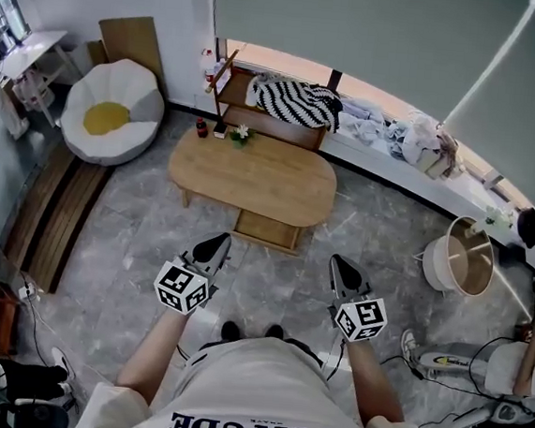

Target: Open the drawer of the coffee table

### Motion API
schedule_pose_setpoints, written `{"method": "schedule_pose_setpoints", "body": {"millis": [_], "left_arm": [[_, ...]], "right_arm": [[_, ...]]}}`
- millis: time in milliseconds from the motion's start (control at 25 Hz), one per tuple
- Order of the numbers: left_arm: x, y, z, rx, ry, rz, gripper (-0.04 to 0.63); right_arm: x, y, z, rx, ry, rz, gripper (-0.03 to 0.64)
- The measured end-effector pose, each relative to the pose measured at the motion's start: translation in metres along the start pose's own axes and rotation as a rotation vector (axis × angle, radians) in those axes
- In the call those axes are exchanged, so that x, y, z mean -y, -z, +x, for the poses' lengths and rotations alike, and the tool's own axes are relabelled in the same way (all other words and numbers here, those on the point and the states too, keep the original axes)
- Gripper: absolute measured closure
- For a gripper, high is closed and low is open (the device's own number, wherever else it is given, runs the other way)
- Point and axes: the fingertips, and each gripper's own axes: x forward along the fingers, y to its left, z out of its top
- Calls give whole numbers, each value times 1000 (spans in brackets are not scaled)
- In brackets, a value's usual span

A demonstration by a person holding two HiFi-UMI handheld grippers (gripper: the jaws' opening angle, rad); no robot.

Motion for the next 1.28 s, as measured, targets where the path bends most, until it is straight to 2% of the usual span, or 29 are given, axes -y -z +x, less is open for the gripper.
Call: {"method": "schedule_pose_setpoints", "body": {"millis": [1000,1280], "left_arm": [[-3,-17,5,17,-22,13,575],[-4,-16,-2,22,-22,14,575]], "right_arm": [[26,-11,-12,25,26,33,598],[17,-11,-12,29,21,30,598]]}}
